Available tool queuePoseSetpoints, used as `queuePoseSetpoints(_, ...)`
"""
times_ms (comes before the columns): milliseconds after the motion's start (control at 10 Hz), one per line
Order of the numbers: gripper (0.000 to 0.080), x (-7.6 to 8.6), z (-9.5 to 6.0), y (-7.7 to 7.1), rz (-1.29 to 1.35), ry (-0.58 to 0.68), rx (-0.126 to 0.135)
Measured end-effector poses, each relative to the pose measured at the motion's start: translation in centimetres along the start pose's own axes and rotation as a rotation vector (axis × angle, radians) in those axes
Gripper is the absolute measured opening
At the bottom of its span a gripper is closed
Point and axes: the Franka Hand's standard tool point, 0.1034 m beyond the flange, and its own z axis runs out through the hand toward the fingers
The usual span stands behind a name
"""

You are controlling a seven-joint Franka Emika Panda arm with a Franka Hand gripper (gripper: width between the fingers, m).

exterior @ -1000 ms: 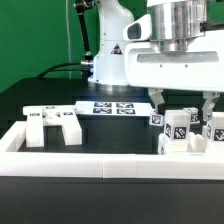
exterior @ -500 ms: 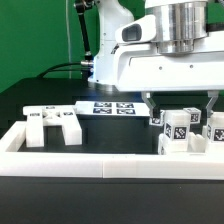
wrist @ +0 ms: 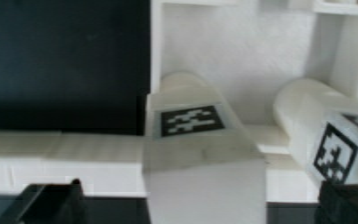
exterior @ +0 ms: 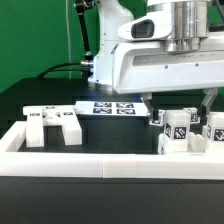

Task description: Assemble chair

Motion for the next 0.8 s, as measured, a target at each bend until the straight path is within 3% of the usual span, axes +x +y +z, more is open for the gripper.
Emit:
queuePoseSetpoints(100, 0.0649, 0.0, 0.0, 0.04, 0.002, 0.0, 0.0)
queuePoseSetpoints(200, 0.0559, -0.01, 0.0, 0.04, 0.002, 0.0, 0.0)
queuePoseSetpoints(300, 0.0377, -0.01, 0.0, 0.04, 0.003, 0.0, 0.0)
queuePoseSetpoints(400, 0.0287, 0.0, 0.0, 0.04, 0.031, 0.0, 0.0)
queuePoseSetpoints(800, 0.0287, -0.01, -0.02, 0.17, 0.246, 0.001, 0.0)
